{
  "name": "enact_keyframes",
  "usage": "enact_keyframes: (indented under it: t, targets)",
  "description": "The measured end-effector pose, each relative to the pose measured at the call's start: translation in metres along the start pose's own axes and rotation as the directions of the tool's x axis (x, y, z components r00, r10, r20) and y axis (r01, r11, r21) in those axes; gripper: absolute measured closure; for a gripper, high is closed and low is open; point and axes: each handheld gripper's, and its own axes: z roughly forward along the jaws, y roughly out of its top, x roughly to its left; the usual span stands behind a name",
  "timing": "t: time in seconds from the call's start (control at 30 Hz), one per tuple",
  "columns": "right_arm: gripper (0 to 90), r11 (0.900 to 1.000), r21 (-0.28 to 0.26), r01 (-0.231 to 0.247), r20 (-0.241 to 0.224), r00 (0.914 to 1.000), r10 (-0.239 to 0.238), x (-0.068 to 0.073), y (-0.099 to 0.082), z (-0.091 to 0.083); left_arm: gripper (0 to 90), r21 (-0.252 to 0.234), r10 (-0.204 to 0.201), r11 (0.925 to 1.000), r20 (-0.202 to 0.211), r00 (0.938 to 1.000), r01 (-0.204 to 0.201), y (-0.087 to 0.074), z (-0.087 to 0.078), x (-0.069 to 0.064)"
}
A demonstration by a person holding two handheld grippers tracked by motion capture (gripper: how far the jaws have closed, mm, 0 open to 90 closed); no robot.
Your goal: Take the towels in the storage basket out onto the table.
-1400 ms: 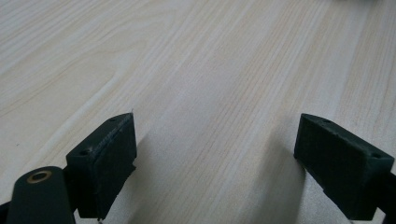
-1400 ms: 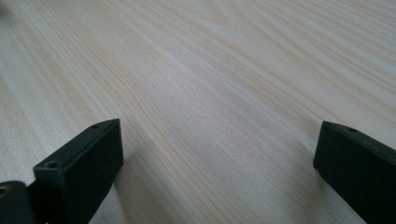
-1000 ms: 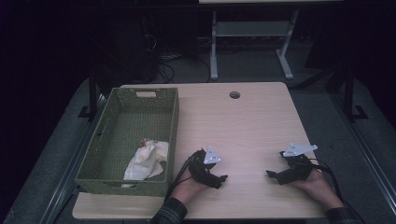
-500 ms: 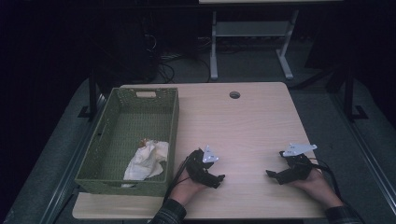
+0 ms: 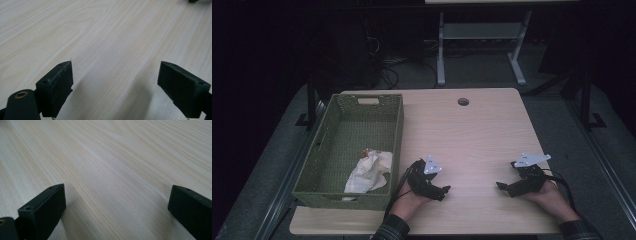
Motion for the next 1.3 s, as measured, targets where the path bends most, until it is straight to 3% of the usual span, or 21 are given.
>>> enact_keyframes:
  t: [0.17,0.27,0.6,1.3]
  targets:
    - [1.1,1.0,-0.007,0.001,0.002,1.0,-0.001,0.0,-0.001,0.0,12.3,-0.022,-0.007,0.9997,-0.003,1.0,0.007,0.005,-0.005,0.001]
    - [1.1,1.0,-0.007,0.0,0.001,1.0,0.0,0.0,-0.001,0.0,12.4,-0.008,0.006,0.9999,-0.001,1.0,-0.006,0.007,-0.005,0.0]
    - [1.1,1.0,-0.006,0.005,0.001,1.0,-0.005,0.0,-0.001,0.0,12.6,0.006,-0.004,1.0,-0.032,0.9995,0.004,0.012,-0.009,0.0]
    - [1.1,1.0,-0.006,-0.003,0.0,1.0,0.003,0.001,0.0,0.0,12.8,-0.015,-0.016,0.9998,-0.045,0.9988,0.015,0.023,-0.019,0.003]
